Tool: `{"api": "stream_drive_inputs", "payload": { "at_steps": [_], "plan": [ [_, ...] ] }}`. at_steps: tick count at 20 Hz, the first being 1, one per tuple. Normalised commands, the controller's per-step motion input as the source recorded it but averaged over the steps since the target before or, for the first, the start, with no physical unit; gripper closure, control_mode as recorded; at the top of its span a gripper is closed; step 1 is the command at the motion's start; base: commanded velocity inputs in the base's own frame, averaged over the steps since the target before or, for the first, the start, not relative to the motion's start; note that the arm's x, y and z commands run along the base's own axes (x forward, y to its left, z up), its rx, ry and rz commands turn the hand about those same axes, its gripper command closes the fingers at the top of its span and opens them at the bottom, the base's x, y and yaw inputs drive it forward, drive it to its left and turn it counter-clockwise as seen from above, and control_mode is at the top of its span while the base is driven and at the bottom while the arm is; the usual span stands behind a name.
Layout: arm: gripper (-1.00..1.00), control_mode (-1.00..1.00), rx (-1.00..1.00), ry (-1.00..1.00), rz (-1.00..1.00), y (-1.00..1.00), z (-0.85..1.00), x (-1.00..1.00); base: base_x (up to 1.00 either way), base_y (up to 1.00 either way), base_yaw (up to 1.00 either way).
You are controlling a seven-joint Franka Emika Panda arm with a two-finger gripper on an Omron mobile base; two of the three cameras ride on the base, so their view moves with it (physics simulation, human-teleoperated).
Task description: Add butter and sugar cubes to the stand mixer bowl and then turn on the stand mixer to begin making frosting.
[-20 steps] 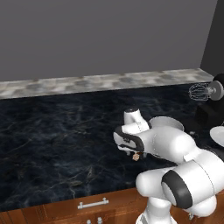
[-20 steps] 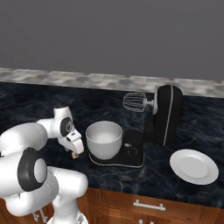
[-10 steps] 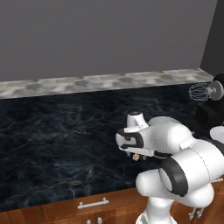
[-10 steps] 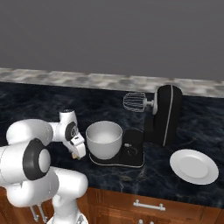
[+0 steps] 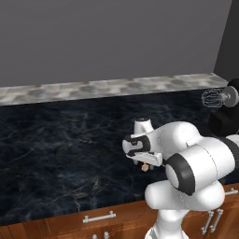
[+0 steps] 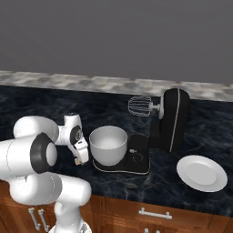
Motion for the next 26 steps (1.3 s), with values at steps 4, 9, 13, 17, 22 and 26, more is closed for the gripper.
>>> {"api": "stream_drive_inputs", "payload": {
  "at_steps": [4, 9, 13, 17, 22, 26],
  "plan": [
    [-1.00, -1.00, 0.00, 0.00, -0.08, 0.00, -0.10, -0.30, 0.00, 0.00, 0.00],
    [-1.00, -1.00, 0.00, 0.00, -0.08, 0.00, -0.10, -0.30, 0.00, 0.00, 0.00],
    [-1.00, -1.00, 0.00, 0.00, -0.08, 0.00, -0.07, -0.17, 0.00, 0.00, 0.00],
    [-1.00, -1.00, 0.00, 0.00, -0.08, 0.00, -0.07, 0.00, 0.00, 0.00, 0.00],
    [-1.00, -1.00, 0.00, 0.00, -0.03, 0.00, -0.13, 0.00, 0.00, 0.00, 0.00],
    [-1.00, -1.00, 0.00, -0.02, 0.00, 0.00, -0.15, 0.00, 0.00, 0.00, 0.00]
  ]
}}
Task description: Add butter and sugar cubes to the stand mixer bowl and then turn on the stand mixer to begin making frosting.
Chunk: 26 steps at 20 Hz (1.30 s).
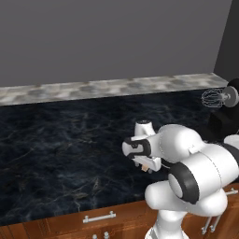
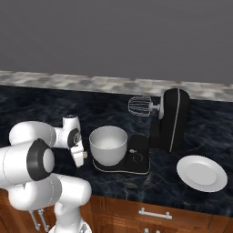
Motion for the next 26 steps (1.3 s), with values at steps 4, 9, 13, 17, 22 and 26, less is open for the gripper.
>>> {"api": "stream_drive_inputs", "payload": {
  "at_steps": [4, 9, 13, 17, 22, 26],
  "plan": [
    [-1.00, -1.00, 0.00, -0.05, 0.00, -0.07, -0.19, 0.00, 0.00, 0.00, 0.00],
    [-1.00, -1.00, 0.01, -0.05, 0.00, -0.08, -0.20, 0.00, 0.00, 0.00, 0.00],
    [-1.00, -1.00, 0.02, -0.08, 0.00, -0.15, -0.25, 0.00, 0.00, 0.00, 0.00],
    [-1.00, -1.00, 0.04, -0.09, 0.00, -0.23, -0.27, 0.00, 0.00, 0.00, 0.00],
    [-1.00, -1.00, 0.04, -0.05, 0.00, -0.18, -0.27, 0.00, 0.00, 0.00, 0.00],
    [1.00, -1.00, 0.00, 0.00, 0.00, -0.01, -0.45, 0.00, 0.00, 0.00, 0.00]
  ]
}}
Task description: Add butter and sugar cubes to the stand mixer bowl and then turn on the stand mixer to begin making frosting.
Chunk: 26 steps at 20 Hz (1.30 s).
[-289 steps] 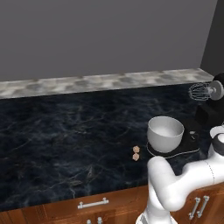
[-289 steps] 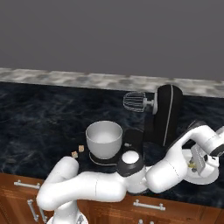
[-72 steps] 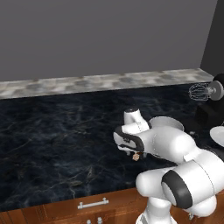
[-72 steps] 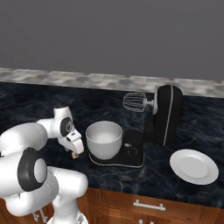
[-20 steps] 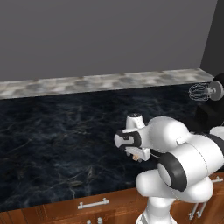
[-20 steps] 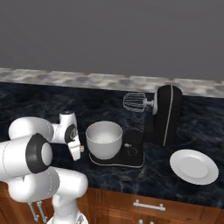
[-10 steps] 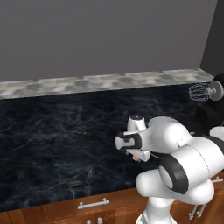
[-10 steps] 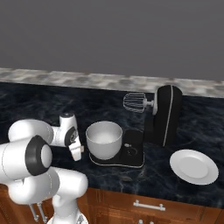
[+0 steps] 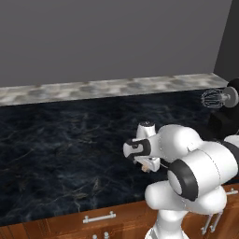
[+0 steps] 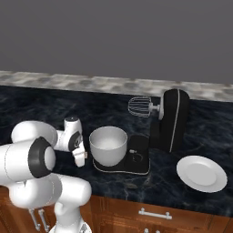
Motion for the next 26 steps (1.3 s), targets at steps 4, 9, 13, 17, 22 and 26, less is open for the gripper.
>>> {"api": "stream_drive_inputs", "payload": {
  "at_steps": [4, 9, 13, 17, 22, 26],
  "plan": [
    [1.00, -1.00, 0.00, 0.01, 0.00, 0.00, -0.51, 0.00, 0.00, 0.00, 0.00],
    [1.00, -1.00, 0.00, 0.00, 0.00, 0.00, -0.39, 0.00, 0.00, 0.00, 0.00],
    [1.00, -1.00, 0.00, -0.04, 0.00, 0.00, -0.20, -0.06, 0.00, 0.00, 0.00],
    [1.00, -1.00, 0.00, -0.14, -0.01, 0.00, 0.04, -0.19, 0.00, 0.00, 0.00],
    [1.00, -1.00, 0.00, -0.13, -0.07, -0.12, 0.24, -0.32, 0.00, 0.00, 0.00],
    [1.00, -1.00, 0.00, -0.04, -0.09, -0.20, 0.50, -0.18, 0.00, 0.00, 0.00]
  ]
}}
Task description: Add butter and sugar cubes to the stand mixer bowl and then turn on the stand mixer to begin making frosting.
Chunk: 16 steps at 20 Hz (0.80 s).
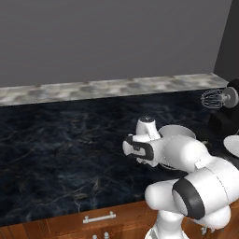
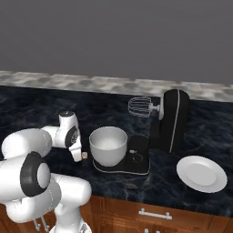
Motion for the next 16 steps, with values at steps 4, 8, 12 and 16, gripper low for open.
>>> {"api": "stream_drive_inputs", "payload": {
  "at_steps": [4, 8, 12, 16],
  "plan": [
    [1.00, -1.00, -0.01, 0.00, -0.13, -0.09, 0.75, -0.01, 0.00, 0.00, 0.00],
    [1.00, -1.00, -0.01, 0.02, -0.12, -0.08, 0.85, 0.00, 0.00, 0.00, 0.00],
    [1.00, -1.00, -0.01, 0.03, -0.13, -0.08, 0.74, -0.03, 0.00, 0.00, 0.00],
    [1.00, -1.00, 0.00, 0.05, -0.14, -0.11, 0.66, -0.08, 0.00, 0.00, 0.00]
  ]
}}
